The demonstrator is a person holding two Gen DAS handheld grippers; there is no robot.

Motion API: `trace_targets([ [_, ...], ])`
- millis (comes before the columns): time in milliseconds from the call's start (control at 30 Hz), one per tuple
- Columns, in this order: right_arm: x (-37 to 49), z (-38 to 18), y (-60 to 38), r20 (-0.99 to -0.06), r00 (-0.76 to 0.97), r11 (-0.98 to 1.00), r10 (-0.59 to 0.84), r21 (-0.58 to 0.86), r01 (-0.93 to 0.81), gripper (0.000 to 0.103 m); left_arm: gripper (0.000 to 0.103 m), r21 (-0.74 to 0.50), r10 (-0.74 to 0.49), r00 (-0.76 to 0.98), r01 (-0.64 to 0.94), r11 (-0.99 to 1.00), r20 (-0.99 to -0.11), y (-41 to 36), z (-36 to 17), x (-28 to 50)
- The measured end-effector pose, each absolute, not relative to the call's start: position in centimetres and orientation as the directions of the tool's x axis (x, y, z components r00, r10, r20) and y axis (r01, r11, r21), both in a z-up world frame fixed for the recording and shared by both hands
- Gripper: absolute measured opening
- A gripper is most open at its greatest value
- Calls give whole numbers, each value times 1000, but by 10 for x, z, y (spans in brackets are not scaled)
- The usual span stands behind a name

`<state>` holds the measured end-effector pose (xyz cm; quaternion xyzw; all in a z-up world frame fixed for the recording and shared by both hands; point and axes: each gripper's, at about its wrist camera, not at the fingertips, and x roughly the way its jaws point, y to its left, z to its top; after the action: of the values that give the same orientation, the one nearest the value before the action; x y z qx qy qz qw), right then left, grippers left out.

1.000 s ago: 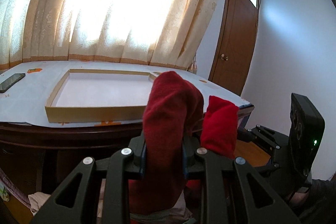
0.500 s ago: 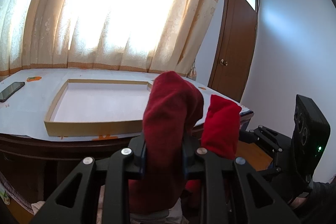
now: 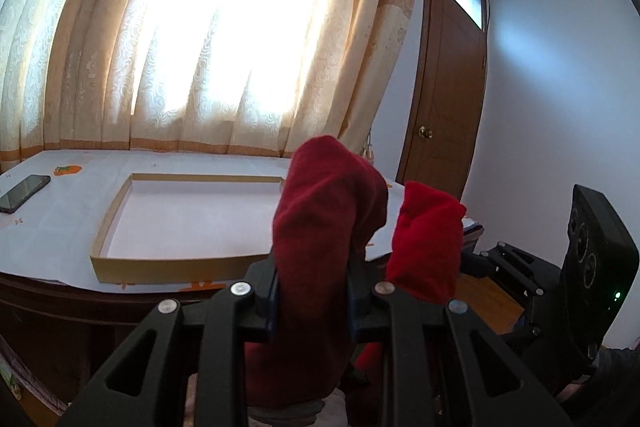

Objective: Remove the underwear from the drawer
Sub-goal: 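Lift both red garments out of the drawer toward the cardboard tray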

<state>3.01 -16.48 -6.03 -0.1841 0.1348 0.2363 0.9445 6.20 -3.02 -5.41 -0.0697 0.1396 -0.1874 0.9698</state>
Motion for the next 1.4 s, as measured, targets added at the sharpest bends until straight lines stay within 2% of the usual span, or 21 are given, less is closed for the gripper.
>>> trace_targets([
  [533,33,-43,-164,-280,867,808,412,-329,-489,67,23,-156,-369,908,343,926,-198,-35,-38,67],
  [1400,80,-21,-159,-323,842,763,432,-367,-532,67,23,-146,-339,909,311,939,-242,-37,-11,118],
])
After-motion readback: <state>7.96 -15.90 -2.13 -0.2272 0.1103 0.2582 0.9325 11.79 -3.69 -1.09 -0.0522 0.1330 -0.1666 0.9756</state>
